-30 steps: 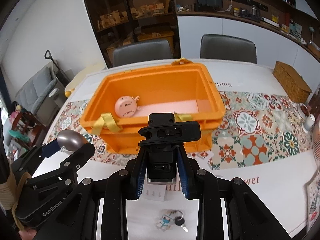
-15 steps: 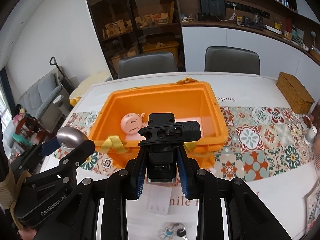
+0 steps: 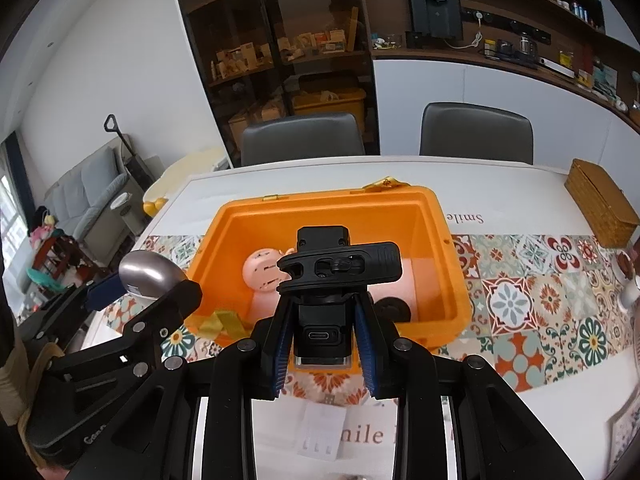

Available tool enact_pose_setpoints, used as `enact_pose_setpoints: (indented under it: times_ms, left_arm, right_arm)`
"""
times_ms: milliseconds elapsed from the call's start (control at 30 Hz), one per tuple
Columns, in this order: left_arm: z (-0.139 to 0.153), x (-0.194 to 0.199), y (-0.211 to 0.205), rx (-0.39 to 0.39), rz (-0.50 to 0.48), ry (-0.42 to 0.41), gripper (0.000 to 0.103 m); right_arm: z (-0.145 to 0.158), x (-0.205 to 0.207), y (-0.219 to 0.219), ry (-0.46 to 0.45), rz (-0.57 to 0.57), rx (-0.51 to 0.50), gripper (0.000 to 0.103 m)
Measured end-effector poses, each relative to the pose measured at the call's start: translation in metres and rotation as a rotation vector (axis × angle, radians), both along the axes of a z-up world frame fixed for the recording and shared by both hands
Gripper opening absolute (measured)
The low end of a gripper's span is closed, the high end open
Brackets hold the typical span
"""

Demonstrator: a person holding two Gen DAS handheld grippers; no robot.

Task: Organize rigid objects
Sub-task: 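Carry the silver object and black bike light with both tools over the crate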

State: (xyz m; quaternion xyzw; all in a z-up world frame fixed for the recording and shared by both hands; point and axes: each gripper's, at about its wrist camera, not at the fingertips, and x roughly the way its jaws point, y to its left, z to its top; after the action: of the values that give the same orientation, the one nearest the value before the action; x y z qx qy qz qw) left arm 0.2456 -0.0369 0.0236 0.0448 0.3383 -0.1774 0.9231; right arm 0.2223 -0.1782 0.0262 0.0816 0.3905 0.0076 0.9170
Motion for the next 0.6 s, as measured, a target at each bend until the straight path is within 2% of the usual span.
enact_pose_setpoints:
  times_ms: [233, 600]
  left_arm:
    - [-0.005, 0.021, -0.005, 0.010, 0.006, 0.041, 0.065]
    - [-0.030, 0.054, -0.013, 0.057, 0.005, 0.131, 0.065]
  right_arm:
    - [-0.004, 0.022, -0.002, 0.022, -0.002, 0.004, 0.030]
    - [-0.020, 0.053, -0.002, 0.081, 0.000, -0.001, 0.030]
